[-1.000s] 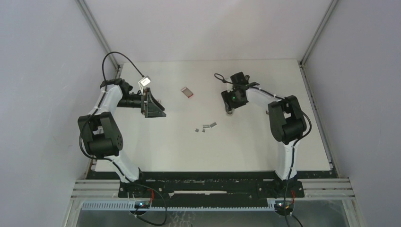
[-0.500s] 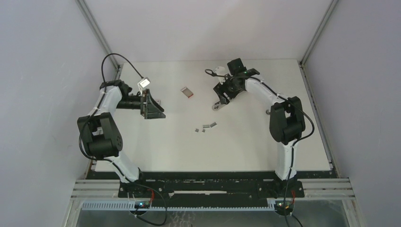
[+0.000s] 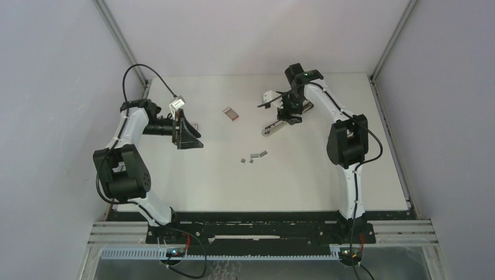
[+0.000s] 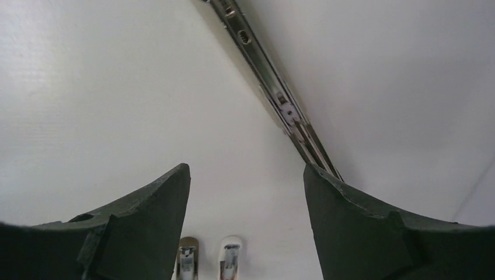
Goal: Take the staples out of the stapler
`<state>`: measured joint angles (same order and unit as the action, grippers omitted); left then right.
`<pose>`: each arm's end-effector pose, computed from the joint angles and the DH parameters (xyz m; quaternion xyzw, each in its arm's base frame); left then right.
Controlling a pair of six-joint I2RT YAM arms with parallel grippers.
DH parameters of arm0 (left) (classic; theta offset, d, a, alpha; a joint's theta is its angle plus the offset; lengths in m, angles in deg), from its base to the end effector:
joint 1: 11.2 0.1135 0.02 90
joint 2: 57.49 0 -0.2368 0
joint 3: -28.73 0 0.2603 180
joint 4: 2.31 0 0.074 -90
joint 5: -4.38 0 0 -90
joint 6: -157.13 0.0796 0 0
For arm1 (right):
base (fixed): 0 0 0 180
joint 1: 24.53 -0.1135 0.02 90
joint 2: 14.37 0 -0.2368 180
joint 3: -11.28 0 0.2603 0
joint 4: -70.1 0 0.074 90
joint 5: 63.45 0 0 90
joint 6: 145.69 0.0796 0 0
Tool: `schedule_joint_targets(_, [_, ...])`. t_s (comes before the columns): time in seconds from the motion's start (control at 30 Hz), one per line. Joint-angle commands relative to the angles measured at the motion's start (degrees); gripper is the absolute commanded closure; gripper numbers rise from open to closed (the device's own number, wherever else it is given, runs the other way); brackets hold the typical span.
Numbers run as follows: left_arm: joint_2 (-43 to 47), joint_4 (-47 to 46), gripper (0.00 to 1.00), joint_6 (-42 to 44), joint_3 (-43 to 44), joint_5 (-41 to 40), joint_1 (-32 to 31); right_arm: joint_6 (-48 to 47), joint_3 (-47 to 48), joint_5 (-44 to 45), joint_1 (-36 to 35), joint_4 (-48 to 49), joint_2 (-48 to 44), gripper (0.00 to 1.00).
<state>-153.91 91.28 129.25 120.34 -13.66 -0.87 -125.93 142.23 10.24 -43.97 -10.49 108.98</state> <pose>0.3003 -0.0222 0.2294 0.3137 0.7448 -0.5077 0.2984 0.4190 0.1716 0.2019 -0.7052 0.6794 0.0639 0.1924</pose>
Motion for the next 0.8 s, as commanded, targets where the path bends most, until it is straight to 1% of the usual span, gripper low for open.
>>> schedule_joint_targets(0.0, [3.48,0.59,0.00,3.15,-1.49,-1.95,0.54,-12.30,1.85,1.59,-0.59,-2.68,3.56,0.30])
schedule_joint_targets(0.23, [4.21,0.38,0.00,4.64,-2.64,-4.88,0.64,-14.71,5.46,2.70,-0.77,0.98,9.08,0.38])
schedule_joint_targets(0.43, [3.79,0.24,0.00,4.76,-2.56,-6.03,0.64,-16.50,5.68,3.62,-0.62,4.44,11.21,0.39])
schedule_joint_targets(0.63, [3.65,0.24,0.00,5.21,-2.79,-6.65,0.72,-18.65,5.71,4.61,-0.77,5.82,12.84,0.40])
schedule_joint_targets(0.77, [3.86,0.24,0.00,5.58,-3.16,-7.05,0.69,-18.88,5.86,4.65,-0.86,7.31,13.53,0.42])
